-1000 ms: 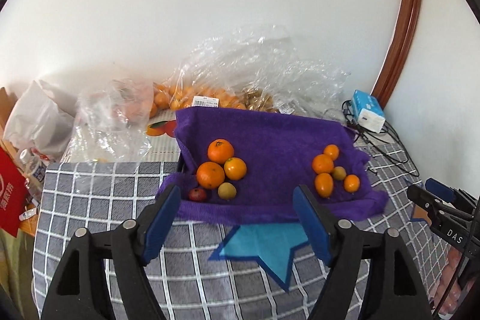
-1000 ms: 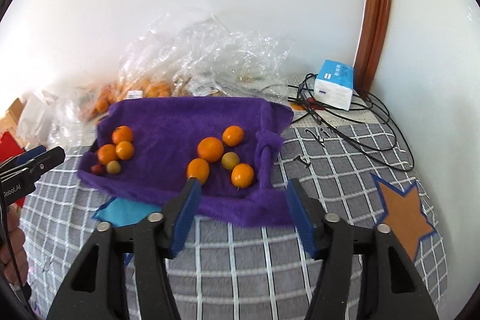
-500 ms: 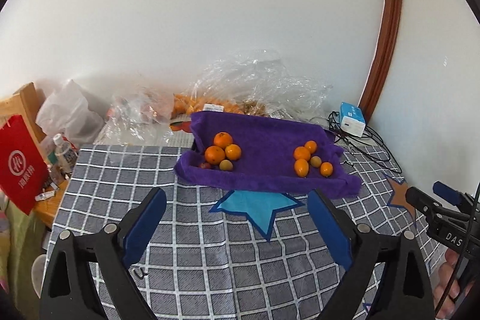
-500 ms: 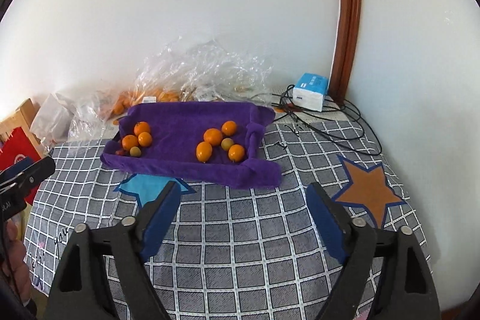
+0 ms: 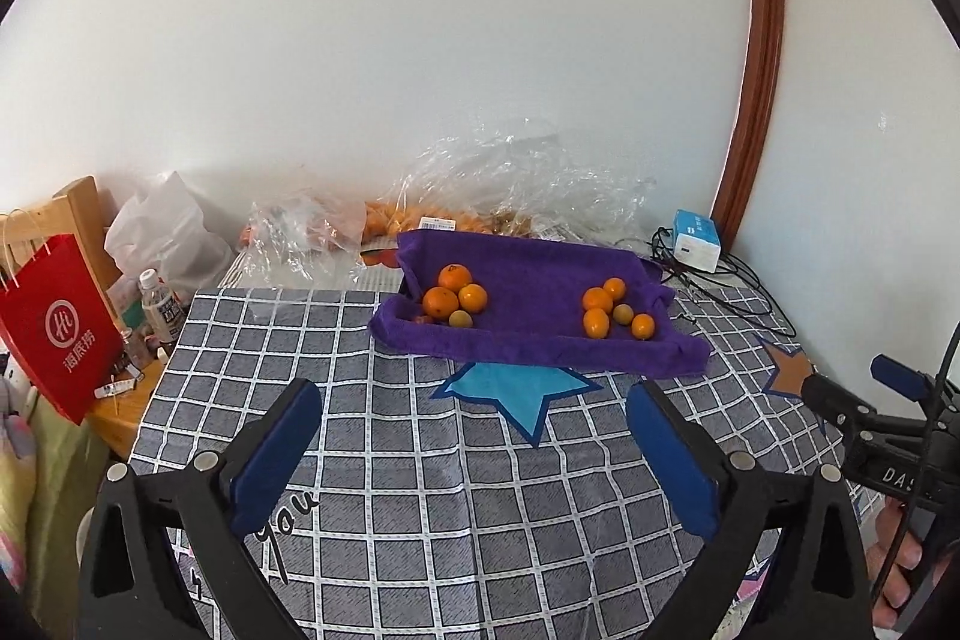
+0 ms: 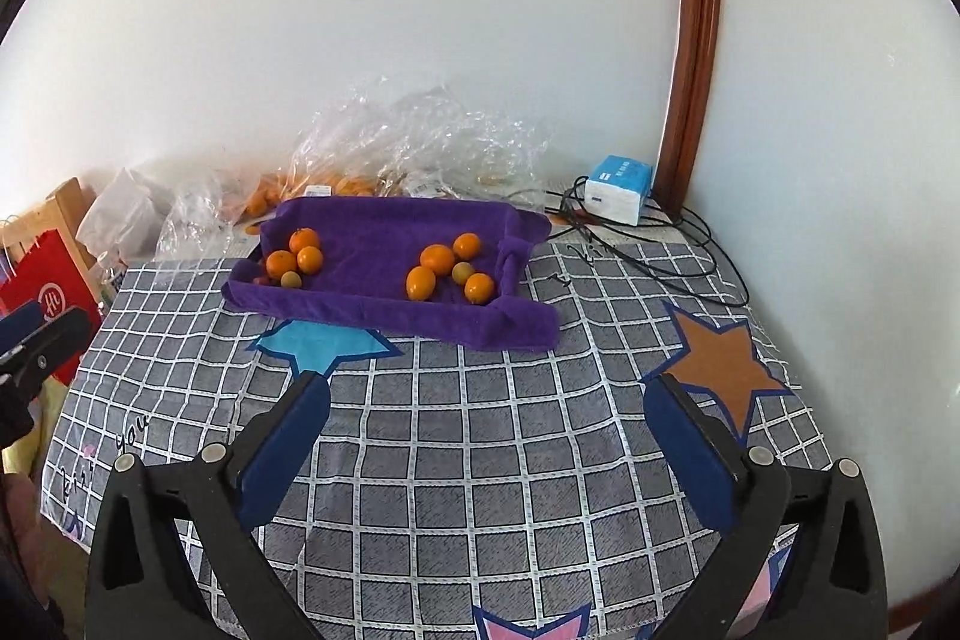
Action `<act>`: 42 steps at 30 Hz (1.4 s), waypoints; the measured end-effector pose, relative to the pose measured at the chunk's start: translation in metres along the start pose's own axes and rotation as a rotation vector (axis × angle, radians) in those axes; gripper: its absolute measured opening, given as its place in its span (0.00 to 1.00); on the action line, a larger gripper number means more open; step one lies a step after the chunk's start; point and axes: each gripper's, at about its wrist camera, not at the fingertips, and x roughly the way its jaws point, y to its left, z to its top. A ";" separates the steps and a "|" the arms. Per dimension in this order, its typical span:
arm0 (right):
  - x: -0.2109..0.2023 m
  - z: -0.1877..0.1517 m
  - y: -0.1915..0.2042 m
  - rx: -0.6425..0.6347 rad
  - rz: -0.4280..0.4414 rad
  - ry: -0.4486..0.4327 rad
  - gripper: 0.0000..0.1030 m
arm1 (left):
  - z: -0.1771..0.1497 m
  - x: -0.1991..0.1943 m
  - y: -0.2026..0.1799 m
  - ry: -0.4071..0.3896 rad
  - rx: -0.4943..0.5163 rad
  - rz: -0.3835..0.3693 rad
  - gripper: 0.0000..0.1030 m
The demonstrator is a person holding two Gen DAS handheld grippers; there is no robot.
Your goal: Organize fruits
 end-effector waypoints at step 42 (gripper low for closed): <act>-0.008 -0.006 -0.008 0.011 -0.032 -0.032 1.00 | -0.009 -0.004 -0.004 0.012 0.000 -0.001 0.99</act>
